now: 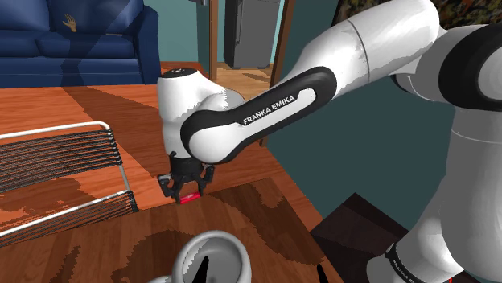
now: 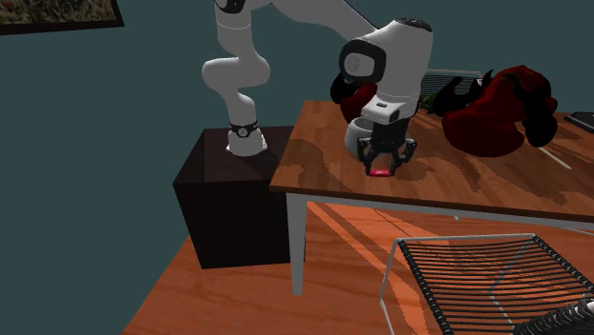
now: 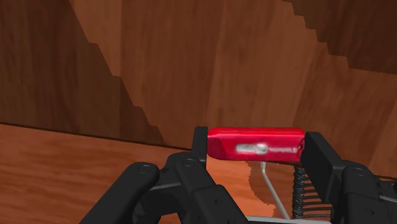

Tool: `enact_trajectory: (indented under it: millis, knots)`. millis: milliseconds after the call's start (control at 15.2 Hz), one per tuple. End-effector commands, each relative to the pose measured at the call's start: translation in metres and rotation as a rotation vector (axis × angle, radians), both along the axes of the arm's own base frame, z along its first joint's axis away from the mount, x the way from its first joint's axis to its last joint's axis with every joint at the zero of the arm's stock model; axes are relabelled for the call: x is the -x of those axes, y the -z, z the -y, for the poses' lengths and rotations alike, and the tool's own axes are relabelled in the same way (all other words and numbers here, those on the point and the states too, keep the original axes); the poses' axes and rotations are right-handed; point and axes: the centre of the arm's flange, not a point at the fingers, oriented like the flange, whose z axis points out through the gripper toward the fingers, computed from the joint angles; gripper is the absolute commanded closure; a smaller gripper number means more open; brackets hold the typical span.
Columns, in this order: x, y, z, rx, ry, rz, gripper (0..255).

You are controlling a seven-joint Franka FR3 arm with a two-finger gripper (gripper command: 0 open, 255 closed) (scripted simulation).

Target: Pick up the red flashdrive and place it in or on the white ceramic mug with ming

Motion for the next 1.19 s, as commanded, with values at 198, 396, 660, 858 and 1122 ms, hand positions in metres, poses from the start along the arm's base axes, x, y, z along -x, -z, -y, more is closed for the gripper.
enact_trajectory:
  millis: [198,396,660,858,1122]
  knots:
    - [0.0,-0.027,-0.001,0.0,0.0,0.0,255]
    - [0.0,-0.043,-0.001,0.0,0.0,0.0,255]
    - [0.0,-0.064,-0.001,0.0,0.0,0.0,255]
    - [0.0,-0.08,-0.001,0.0,0.0,0.0,255]
    - [0.0,-0.101,-0.001,0.0,0.0,0.0,255]
